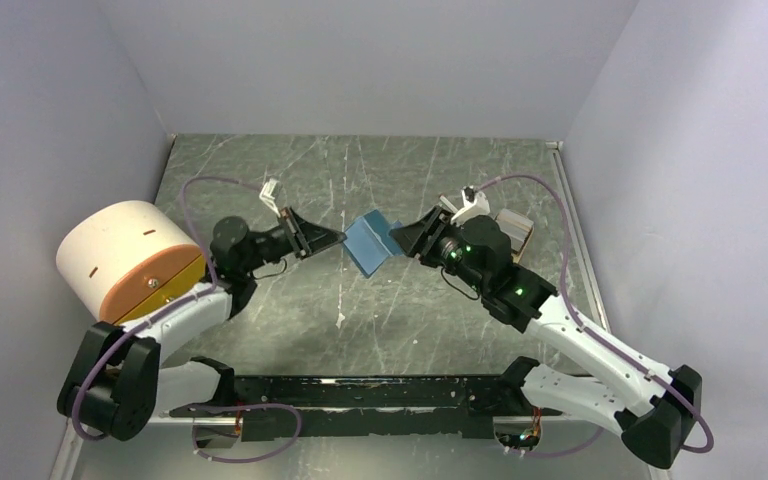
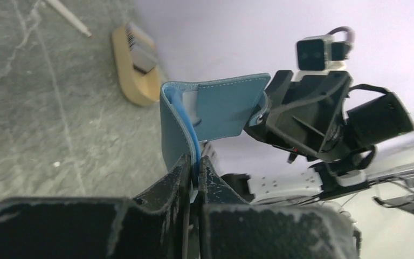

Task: Put the credit cards into the card holder
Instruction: Place the card holder at the center of the board.

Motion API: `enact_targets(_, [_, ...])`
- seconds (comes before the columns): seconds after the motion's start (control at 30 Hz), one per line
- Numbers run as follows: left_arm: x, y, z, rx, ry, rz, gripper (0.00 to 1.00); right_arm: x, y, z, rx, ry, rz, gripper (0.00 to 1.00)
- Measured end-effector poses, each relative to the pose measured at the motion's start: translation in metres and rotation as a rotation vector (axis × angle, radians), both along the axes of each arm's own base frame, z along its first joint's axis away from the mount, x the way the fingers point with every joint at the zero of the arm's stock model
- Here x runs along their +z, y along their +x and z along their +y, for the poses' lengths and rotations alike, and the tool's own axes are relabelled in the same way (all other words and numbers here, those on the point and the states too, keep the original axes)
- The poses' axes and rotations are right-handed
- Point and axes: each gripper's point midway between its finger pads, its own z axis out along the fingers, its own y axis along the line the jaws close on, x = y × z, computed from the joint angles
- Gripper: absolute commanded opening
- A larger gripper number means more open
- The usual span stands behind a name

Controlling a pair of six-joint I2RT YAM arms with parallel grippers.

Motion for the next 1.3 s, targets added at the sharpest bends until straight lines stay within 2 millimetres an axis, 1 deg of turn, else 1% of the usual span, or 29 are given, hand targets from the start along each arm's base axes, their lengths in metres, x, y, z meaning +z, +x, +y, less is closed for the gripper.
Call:
enact_targets(0.07, [-0.002, 0.008, -0.005, -0.023, 0.096, -0.005, 0.09, -0.017, -0.003, -0.008, 0.002, -0.086, 0.02, 0.59])
enact_targets(0.17, [-0.017, 0.013, -0.009, -0.076, 0.241, 0.012, 0.09, -0.043, -0.011, -0.018, 0.023, -0.211, 0.06, 0.63])
enact_targets(0.23, [-0.036, 0.011, -0.009, -0.121, 0.317, 0.053, 0.09, -0.057, -0.017, -0.023, 0.045, -0.273, 0.086, 0.66])
enact_targets(0.3, [-0.062, 0.006, -0.009, -0.177, 0.387, 0.126, 0.09, -0.066, -0.021, -0.025, 0.066, -0.31, 0.107, 0.73])
enact_targets(0.33, [-0.073, 0.004, -0.009, -0.199, 0.412, 0.162, 0.09, -0.07, -0.023, -0.025, 0.076, -0.328, 0.119, 0.74])
enact_targets(0.4, [-0.094, 0.0, -0.007, -0.236, 0.459, 0.231, 0.09, -0.078, -0.024, -0.025, 0.09, -0.357, 0.139, 0.74])
enact_targets(0.5, [-0.115, -0.007, -0.003, -0.271, 0.507, 0.304, 0.09, -0.088, -0.027, -0.024, 0.115, -0.392, 0.168, 0.7])
enact_targets(0.53, [-0.12, -0.009, -0.003, -0.282, 0.517, 0.32, 0.09, -0.09, -0.028, -0.022, 0.127, -0.398, 0.174, 0.69])
enact_targets(0.6, [-0.126, -0.011, -0.002, -0.302, 0.538, 0.348, 0.09, -0.094, -0.031, -0.015, 0.159, -0.404, 0.181, 0.71])
enact_targets(0.67, [-0.131, -0.011, -0.001, -0.315, 0.552, 0.367, 0.09, -0.098, -0.035, -0.006, 0.194, -0.413, 0.188, 0.76])
enact_targets(0.77, [-0.134, -0.013, 0.0, -0.327, 0.566, 0.385, 0.09, -0.109, -0.042, 0.014, 0.255, -0.455, 0.201, 0.83])
enact_targets(0.83, [-0.137, -0.014, 0.001, -0.333, 0.573, 0.402, 0.09, -0.121, -0.048, 0.031, 0.303, -0.487, 0.209, 0.87])
enact_targets(0.9, [-0.141, -0.016, 0.001, -0.34, 0.58, 0.419, 0.09, -0.135, -0.051, 0.042, 0.334, -0.518, 0.222, 0.87])
enact_targets(1.0, [-0.148, -0.018, 0.002, -0.353, 0.589, 0.441, 0.09, -0.159, -0.052, 0.048, 0.354, -0.58, 0.252, 0.85])
enact_targets(1.13, [-0.155, -0.021, 0.003, -0.366, 0.598, 0.467, 0.09, -0.182, -0.049, 0.051, 0.362, -0.634, 0.28, 0.78])
enact_targets(1.2, [-0.158, -0.022, 0.004, -0.369, 0.602, 0.473, 0.09, -0.188, -0.047, 0.054, 0.369, -0.64, 0.281, 0.71])
enact_targets(1.23, [-0.159, -0.022, 0.004, -0.372, 0.603, 0.474, 0.09, -0.19, -0.046, 0.056, 0.37, -0.64, 0.279, 0.64])
enact_targets(1.27, [-0.16, -0.022, 0.004, -0.374, 0.603, 0.474, 0.12, -0.191, -0.045, 0.057, 0.37, -0.64, 0.278, 0.58])
enact_targets(1.3, [-0.161, -0.023, 0.004, -0.376, 0.605, 0.476, 0.16, -0.192, -0.043, 0.058, 0.369, -0.637, 0.273, 0.52])
